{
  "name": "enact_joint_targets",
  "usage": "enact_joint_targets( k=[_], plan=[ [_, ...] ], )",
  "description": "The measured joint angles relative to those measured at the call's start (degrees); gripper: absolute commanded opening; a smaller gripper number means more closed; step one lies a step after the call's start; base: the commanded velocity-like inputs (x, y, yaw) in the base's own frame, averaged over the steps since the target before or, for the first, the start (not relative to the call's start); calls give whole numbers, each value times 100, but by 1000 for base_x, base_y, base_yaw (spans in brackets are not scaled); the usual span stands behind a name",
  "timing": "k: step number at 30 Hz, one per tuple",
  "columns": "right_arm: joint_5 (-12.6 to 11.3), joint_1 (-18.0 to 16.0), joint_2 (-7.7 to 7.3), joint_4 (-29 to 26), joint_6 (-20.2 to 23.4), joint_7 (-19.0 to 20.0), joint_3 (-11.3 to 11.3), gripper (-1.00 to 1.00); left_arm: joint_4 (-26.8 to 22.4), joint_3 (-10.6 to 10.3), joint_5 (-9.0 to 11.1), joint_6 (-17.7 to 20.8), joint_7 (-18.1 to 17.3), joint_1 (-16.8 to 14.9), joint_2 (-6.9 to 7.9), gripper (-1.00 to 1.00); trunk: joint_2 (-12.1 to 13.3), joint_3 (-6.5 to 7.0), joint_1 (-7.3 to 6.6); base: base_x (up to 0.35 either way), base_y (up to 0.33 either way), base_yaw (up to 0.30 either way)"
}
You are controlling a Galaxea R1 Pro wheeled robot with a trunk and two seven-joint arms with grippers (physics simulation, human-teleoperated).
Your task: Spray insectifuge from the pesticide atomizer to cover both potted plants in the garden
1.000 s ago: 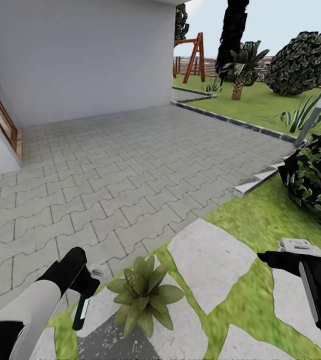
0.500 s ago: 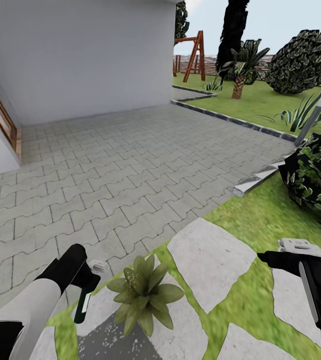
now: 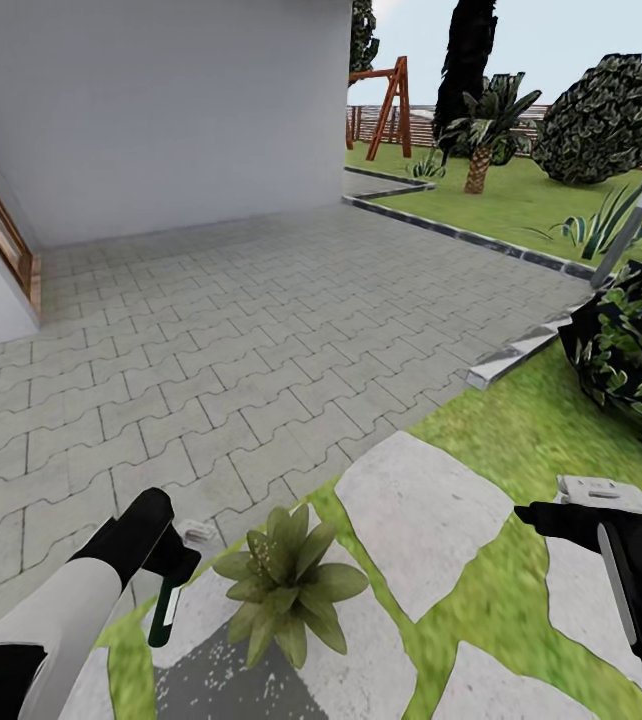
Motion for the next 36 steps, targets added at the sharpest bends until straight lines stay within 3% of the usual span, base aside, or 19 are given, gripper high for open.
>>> enact_joint_targets(
  k=[4,36],
  plan=[
    [0,0,0,0,0,0,-6,100,1,-1,1,0,0,9,7,-100,-160,-72,88,0,0,0],
    [0,0,0,0,0,0,-8,100,115,-8,-25,-30,37,144,87,-100,-162,-73,88,0,0,0]
  ],
)
